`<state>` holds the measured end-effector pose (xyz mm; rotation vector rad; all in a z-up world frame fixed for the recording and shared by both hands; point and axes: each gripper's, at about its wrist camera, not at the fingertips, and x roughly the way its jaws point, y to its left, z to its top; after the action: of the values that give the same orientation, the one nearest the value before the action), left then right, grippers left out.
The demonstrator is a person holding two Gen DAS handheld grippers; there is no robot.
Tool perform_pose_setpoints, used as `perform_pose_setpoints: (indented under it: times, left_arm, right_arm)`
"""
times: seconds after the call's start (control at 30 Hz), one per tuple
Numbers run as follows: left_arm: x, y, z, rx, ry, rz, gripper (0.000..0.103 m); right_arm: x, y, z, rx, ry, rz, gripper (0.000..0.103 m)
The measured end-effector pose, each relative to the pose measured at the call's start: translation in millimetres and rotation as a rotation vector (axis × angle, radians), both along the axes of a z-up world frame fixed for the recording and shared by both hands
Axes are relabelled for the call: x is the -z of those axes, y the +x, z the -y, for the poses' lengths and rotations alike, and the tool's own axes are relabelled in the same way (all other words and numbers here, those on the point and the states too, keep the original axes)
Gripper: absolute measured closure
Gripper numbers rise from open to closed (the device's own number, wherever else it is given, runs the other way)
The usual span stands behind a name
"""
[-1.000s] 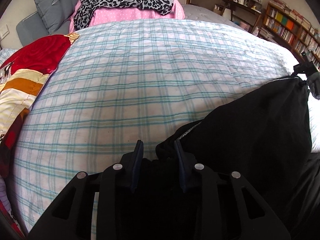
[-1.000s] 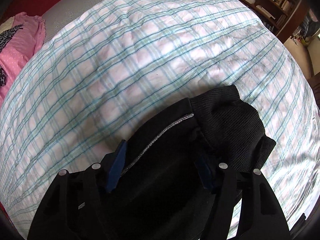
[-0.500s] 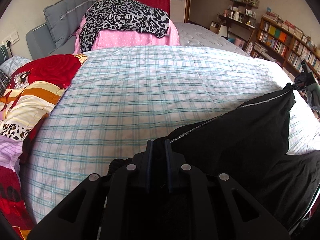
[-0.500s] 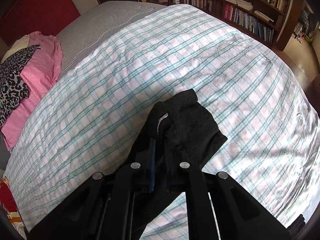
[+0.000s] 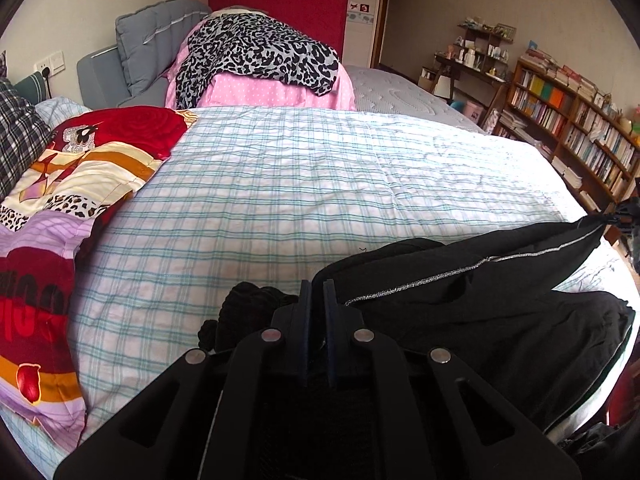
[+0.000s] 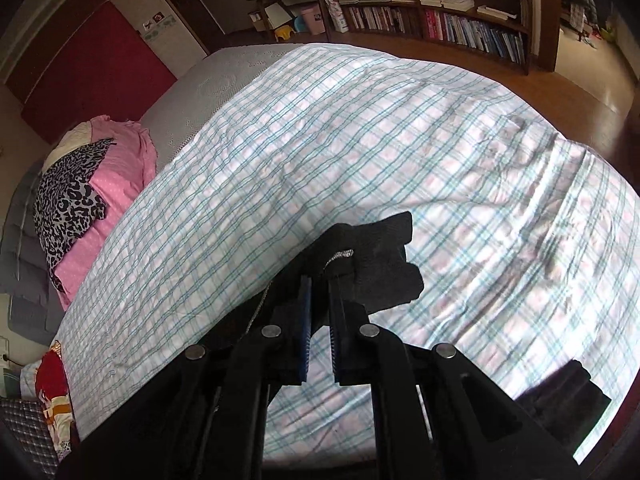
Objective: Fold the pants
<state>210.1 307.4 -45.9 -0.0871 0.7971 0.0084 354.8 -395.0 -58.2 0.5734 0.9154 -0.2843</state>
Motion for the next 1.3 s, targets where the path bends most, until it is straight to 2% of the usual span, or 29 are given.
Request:
perform_pose_setpoints:
  times: [0.1, 0.13, 0.23, 0.3, 0.33, 0.37, 0.4, 0.47, 0.6, 0.67, 0.7, 0.73, 0.77, 0.83, 0.97, 1.03, 1.1, 1.2, 1.3]
  left_arm:
    - [-1, -18, 2, 0.001, -0.005, 0.007, 0.100]
    - [-2, -24, 3, 0.001, -0.004, 0.011, 0.103]
    - [-4, -40, 1, -0.010, -0.010, 0.026, 0.103]
    - [-2, -48, -2, -0.022, -0.031, 0.023, 0.103]
    - [0, -50, -4, -0.026, -0.040, 0.016, 0.103]
    - [3, -53, -4, -0.032, -0.043, 0.008, 0.103]
    - [5, -55, -5, -0.035, -0.048, -0.002, 0.103]
    - [10, -59, -6, -0.045, -0.077, -0.026, 0.103]
    - [17, -62, -14, -0.089, -0.163, -0.053, 0.102]
    - [21, -62, -18, -0.108, -0.212, -0.075, 0.095]
    - [22, -61, -20, -0.116, -0.244, -0.087, 0.076]
    - [23, -61, -21, -0.126, -0.275, -0.096, 0.045]
    - [23, -61, -21, -0.134, -0.312, -0.093, 0.037]
    - [21, -58, -18, -0.122, -0.380, -0.097, 0.035]
    - [17, -46, -2, -0.095, -0.448, -0.121, 0.035]
    - [17, -36, 1, -0.104, -0.520, -0.135, 0.033]
    - [20, -25, 0, -0.143, -0.597, -0.148, 0.025]
    - [30, -10, -4, -0.225, -0.695, -0.169, 0.024]
    - [38, -1, -4, -0.307, -0.709, -0.201, 0.020]
  right_arm:
    - [-11, -48, 12, 0.029, -0.067, 0.044, 0.100]
    - [-12, -62, 15, 0.030, -0.071, 0.049, 0.100]
    - [2, -91, 25, 0.021, -0.009, 0.009, 0.100]
    - [17, -102, 29, 0.037, 0.018, -0.022, 0.096]
    - [25, -103, 31, 0.042, 0.046, -0.036, 0.093]
    - [34, -105, 33, 0.056, 0.080, -0.051, 0.082]
    - [42, -106, 34, 0.070, 0.119, -0.062, 0.066]
    - [55, -102, 34, 0.080, 0.178, -0.071, 0.047]
    - [64, -88, 26, 0.079, 0.233, -0.059, 0.047]
    - [68, -77, 23, 0.079, 0.258, -0.056, 0.047]
    - [70, -72, 23, 0.080, 0.267, -0.055, 0.047]
    - [73, -68, 22, 0.081, 0.272, -0.058, 0.047]
    - [76, -63, 22, 0.081, 0.279, -0.062, 0.047]
    - [83, -52, 20, 0.083, 0.286, -0.075, 0.047]
    - [93, -40, 16, 0.079, 0.282, -0.090, 0.047]
    - [94, -36, 13, 0.072, 0.270, -0.090, 0.047]
    - [93, -32, 12, 0.063, 0.250, -0.091, 0.047]
    - [93, -28, 11, 0.056, 0.238, -0.092, 0.047]
    - [92, -25, 10, 0.044, 0.214, -0.096, 0.047]
